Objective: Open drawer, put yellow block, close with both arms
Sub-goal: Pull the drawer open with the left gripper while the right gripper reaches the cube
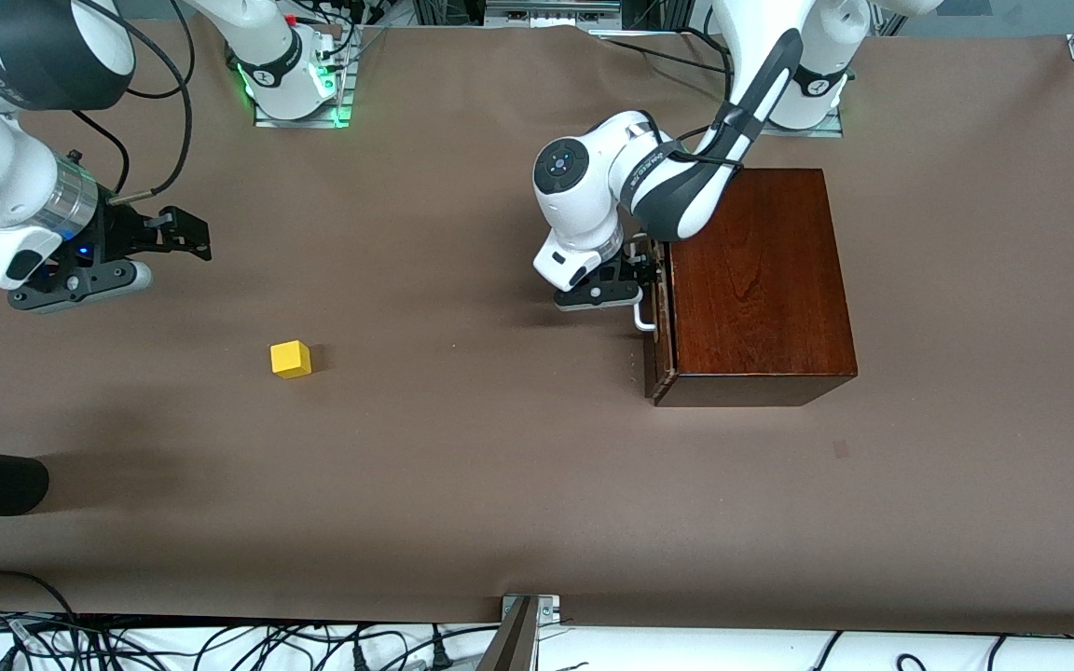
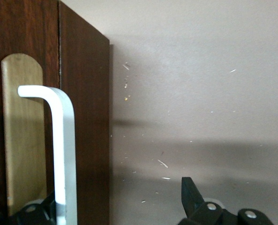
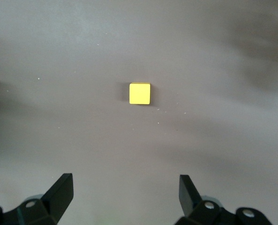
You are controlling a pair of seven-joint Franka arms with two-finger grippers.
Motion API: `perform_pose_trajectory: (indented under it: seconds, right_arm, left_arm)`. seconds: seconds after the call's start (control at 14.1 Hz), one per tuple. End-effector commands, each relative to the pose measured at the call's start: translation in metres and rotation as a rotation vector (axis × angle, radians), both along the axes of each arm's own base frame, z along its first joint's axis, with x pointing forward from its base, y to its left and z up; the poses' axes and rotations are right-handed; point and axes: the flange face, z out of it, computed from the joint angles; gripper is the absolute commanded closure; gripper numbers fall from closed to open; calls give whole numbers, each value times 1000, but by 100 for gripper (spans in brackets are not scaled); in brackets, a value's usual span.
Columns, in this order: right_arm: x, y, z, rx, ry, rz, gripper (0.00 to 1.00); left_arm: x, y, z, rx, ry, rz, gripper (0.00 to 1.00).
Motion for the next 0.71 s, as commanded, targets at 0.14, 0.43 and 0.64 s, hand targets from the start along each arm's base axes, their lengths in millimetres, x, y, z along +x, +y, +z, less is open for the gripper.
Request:
perform_pose_trajectory:
  seconds: [0.14,0.43,0.64]
  right_arm:
    - [4,-9,-49,0,-31,1,0]
    - [-3,-11,-107,1,-63,24,0]
    - [-18,-14,-165,1,-123,29,0]
  left_arm:
    - [-4,-46,3,-88,-13,52,0]
    - [4,-78,3,-146,-16,53,0]
    - [8,-89,11,-180,-19,59,0]
